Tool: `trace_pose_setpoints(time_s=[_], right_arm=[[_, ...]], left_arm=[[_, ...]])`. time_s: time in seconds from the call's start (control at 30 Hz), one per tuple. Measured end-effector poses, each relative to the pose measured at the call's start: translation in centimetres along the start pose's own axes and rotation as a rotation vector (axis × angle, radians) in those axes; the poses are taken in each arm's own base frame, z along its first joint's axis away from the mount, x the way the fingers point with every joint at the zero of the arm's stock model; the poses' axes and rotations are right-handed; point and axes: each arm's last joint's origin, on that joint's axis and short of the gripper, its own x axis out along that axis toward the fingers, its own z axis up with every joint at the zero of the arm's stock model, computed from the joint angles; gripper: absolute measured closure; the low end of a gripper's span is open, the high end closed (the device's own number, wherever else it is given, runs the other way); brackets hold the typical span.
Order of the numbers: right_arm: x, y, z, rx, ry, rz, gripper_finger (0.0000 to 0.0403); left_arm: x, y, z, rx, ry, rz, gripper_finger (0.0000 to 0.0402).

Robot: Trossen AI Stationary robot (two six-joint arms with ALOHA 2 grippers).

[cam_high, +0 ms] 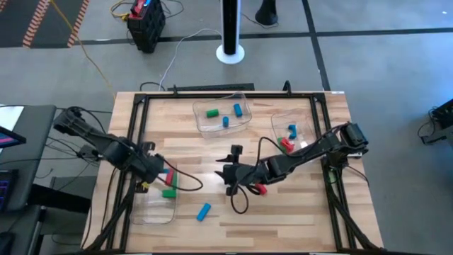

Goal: Sort blocks by size
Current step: Put the left blue rectangle block into the left transparent bin, then put the green cylinder block into the top transparent bin

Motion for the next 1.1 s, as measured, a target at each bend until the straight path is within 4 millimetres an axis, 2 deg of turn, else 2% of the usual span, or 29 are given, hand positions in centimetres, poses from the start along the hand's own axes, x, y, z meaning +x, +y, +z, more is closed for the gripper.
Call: trace_pose_setpoints(time_s=[0.33,0.57,0.7,0.9,1.1], right_arm=[[-0.8,1.3,-0.6,-0.055,0.057,0.040,0.0182],[-1.2,1.8,-0.9,-0.080,0.081,0.060,0.0182],[-1.2,1.9,-1.1,-0.063,0.101,0.075,0.0182],[-1.2,2.1,-1.4,-0.037,0.122,0.153,0.0182],[-1.2,2.4,-1.4,-0.029,0.118,0.238,0.0182]], left_arm=[[4.2,-1.1,-1.6,-0.023,0.103,-0.006,0.0346],[6.1,-1.4,-2.1,-0.039,0.117,-0.020,0.0345],[7.2,-1.4,-2.4,-0.051,0.120,-0.017,0.0329],[8.3,-1.4,-2.7,-0.055,0.125,-0.020,0.0309],[8.4,-1.5,-2.5,-0.056,0.102,-0.032,0.0306]])
